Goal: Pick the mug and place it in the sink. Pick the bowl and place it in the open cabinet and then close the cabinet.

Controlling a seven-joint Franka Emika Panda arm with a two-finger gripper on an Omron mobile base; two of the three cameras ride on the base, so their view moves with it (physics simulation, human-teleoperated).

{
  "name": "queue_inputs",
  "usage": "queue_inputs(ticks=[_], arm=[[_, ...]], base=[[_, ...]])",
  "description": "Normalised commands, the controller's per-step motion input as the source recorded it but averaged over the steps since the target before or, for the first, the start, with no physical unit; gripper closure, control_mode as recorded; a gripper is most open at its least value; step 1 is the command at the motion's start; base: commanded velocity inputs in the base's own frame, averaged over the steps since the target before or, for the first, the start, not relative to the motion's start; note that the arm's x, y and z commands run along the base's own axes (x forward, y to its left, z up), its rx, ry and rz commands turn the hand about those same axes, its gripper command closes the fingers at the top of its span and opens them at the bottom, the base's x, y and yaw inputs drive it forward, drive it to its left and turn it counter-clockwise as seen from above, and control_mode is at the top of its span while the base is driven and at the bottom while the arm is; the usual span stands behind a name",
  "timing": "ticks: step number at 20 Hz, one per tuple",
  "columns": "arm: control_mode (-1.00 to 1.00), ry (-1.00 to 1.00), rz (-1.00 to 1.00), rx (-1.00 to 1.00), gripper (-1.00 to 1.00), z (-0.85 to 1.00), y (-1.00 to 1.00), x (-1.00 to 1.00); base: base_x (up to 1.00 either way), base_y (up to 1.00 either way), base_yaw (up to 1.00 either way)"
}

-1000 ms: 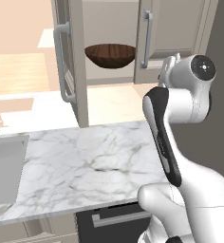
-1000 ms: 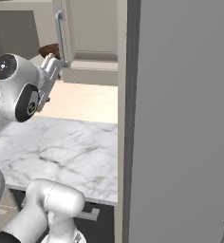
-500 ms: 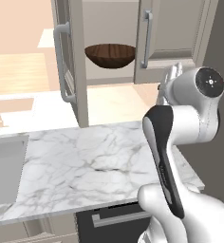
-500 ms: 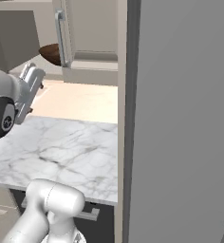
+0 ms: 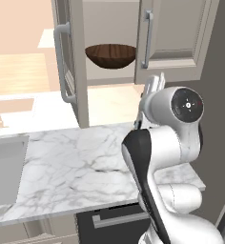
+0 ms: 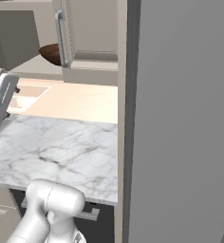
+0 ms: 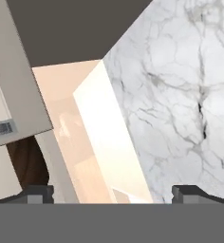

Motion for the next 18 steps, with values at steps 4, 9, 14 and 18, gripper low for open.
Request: queue_inputs(ticks=[4, 9, 14, 18], arm=[[-1.00, -0.04, 0.00, -0.05, -1.00, 0.00, 0.59, -0.11], [-1.00, 0.00, 0.00, -0.01, -1.00, 0.00, 0.55, -0.15], [-1.00, 0.00, 0.00, 0.00, -1.00, 0.00, 0.53, -0.12], [-1.00, 0.00, 0.00, 0.00, -1.00, -0.01, 0.50, -0.01]], base=[[0.00, 0.00, 0.00], [0.00, 0.00, 0.00], [0.00, 0.00, 0.00], [0.00, 0.00, 0.00]])
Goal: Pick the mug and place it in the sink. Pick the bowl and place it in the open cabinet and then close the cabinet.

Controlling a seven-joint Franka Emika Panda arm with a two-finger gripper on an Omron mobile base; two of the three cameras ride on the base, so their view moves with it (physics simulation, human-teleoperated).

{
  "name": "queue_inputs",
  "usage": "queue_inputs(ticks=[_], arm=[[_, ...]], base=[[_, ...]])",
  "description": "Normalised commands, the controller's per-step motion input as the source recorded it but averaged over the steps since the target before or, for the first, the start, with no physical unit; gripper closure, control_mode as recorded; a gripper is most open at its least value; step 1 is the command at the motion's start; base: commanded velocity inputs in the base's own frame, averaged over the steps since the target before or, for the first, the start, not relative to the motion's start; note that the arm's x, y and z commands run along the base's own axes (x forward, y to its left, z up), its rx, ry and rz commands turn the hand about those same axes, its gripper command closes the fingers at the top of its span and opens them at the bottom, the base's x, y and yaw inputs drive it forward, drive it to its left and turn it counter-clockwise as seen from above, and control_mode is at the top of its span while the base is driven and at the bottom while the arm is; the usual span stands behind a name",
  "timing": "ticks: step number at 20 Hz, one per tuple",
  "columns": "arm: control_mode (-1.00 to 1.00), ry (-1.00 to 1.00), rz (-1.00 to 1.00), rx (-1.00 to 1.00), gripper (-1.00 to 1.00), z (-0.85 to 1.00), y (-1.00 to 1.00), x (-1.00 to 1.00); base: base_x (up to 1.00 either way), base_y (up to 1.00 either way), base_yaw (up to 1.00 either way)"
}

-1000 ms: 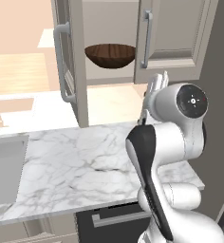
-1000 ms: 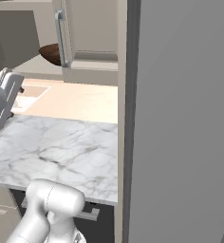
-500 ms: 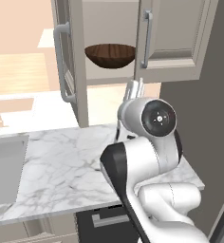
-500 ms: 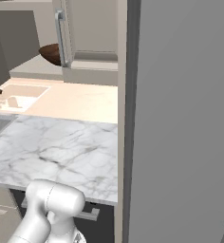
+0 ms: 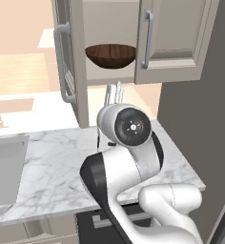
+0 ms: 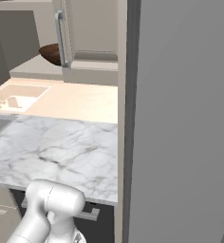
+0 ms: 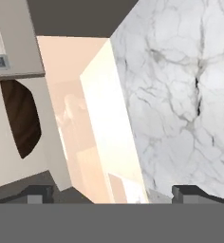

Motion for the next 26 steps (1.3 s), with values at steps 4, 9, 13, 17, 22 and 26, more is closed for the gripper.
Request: queue_inputs(ticks=[4, 9, 13, 17, 22, 26], arm=[[-1.00, -0.01, 0.00, -0.02, -1.00, -0.03, 0.48, 0.00], [-1.00, -0.04, -0.03, -0.07, -1.00, 0.00, 0.39, -0.07], [-1.00, -0.04, -0.08, -0.06, -1.00, 0.00, 0.32, -0.11], [-1.00, -0.01, -0.10, -0.07, -1.00, 0.00, 0.43, -0.02], [-1.00, -0.06, -0.12, -0.04, -1.00, 0.00, 0.10, -0.27], [-1.00, -0.19, -0.10, 0.00, -1.00, 0.10, 0.00, -0.81]], base=[[0.00, 0.00, 0.00], [0.00, 0.00, 0.00], [0.00, 0.00, 0.00], [0.00, 0.00, 0.00], [0.00, 0.00, 0.00], [0.00, 0.00, 0.00]])
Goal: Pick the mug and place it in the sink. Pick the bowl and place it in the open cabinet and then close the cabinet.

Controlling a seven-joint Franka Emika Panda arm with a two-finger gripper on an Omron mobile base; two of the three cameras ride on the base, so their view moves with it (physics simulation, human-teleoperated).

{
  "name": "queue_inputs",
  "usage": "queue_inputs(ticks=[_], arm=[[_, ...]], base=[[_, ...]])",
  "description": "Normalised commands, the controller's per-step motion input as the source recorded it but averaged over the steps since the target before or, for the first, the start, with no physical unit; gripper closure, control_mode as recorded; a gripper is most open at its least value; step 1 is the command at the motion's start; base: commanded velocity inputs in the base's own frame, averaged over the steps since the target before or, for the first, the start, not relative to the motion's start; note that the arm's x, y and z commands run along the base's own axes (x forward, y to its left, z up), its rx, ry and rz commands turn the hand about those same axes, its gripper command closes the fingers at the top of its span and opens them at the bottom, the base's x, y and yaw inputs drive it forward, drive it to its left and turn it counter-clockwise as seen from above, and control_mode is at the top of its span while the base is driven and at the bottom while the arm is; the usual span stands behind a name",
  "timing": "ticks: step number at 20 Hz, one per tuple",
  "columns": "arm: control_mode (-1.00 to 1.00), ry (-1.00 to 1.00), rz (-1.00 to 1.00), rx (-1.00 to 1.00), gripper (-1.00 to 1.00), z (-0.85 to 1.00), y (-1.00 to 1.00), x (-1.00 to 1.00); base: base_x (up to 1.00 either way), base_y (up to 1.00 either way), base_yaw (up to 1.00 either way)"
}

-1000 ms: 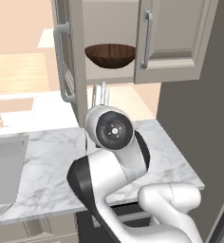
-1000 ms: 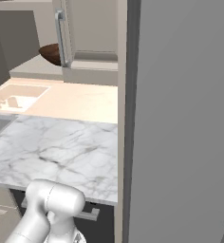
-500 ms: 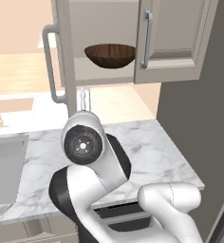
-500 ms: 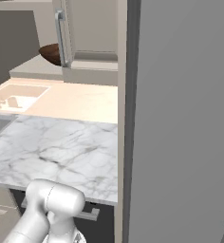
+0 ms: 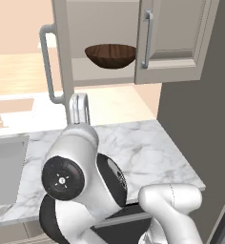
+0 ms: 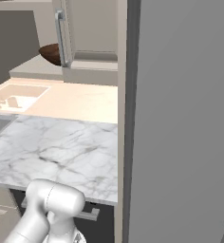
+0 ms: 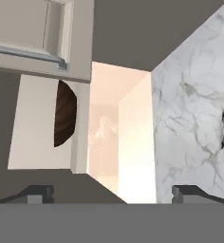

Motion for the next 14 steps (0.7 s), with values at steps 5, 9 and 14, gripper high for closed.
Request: queue_inputs(ticks=[5, 9, 14], arm=[[-1.00, -0.14, -0.10, -0.01, -1.00, 0.01, 0.12, -0.67], [-1.00, -0.02, -0.10, -0.04, -1.00, 0.00, 0.37, -0.16], [-1.00, 0.00, -0.16, -0.12, -1.00, 0.00, 0.67, 0.00]], base=[[0.00, 0.00, 0.00], [0.00, 0.00, 0.00], [0.00, 0.00, 0.00]])
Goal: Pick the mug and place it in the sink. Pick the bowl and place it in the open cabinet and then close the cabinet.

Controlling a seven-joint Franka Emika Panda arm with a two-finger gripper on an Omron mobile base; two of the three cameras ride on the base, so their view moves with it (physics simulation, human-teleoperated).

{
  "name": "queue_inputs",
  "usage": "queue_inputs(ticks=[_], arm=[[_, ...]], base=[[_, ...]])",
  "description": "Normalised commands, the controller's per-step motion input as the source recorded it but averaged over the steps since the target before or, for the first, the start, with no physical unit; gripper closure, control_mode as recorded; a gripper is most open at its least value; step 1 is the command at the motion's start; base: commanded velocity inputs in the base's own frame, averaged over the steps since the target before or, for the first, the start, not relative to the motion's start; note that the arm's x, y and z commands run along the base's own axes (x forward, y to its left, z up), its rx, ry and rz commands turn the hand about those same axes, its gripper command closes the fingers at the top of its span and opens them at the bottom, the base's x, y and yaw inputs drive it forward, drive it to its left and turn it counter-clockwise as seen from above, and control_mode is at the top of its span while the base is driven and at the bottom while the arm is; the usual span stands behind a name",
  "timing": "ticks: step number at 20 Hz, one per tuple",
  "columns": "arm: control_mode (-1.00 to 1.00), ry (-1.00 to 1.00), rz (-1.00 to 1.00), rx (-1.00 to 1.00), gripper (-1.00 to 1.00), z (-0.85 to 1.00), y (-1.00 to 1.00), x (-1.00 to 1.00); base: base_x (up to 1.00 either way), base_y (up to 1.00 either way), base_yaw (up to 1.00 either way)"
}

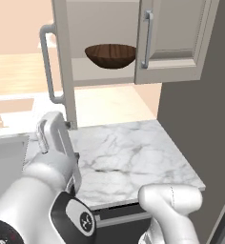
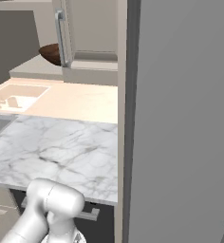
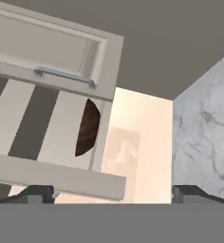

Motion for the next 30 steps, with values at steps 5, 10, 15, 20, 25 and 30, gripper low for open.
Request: queue_inputs(ticks=[5, 10, 15, 20, 25, 30], arm=[[-1.00, 0.12, -0.14, -0.05, -1.00, 0.00, 0.55, 0.14], [-1.00, 0.14, -0.16, -0.08, -1.00, 0.04, 0.08, 0.01], [-1.00, 0.26, -0.23, -0.20, -1.00, 0.00, -0.01, 0.00], [-1.00, 0.35, -0.15, -0.23, -1.00, 0.00, -0.19, 0.01], [-1.00, 0.22, -0.02, -0.14, -1.00, 0.00, -0.16, 0.25], [-1.00, 0.09, 0.00, -0.13, -1.00, 0.00, -0.04, 0.25]], base=[[0.00, 0.00, 0.00], [0.00, 0.00, 0.00], [0.00, 0.00, 0.00], [0.00, 0.00, 0.00], [0.00, 0.00, 0.00], [0.00, 0.00, 0.00]])
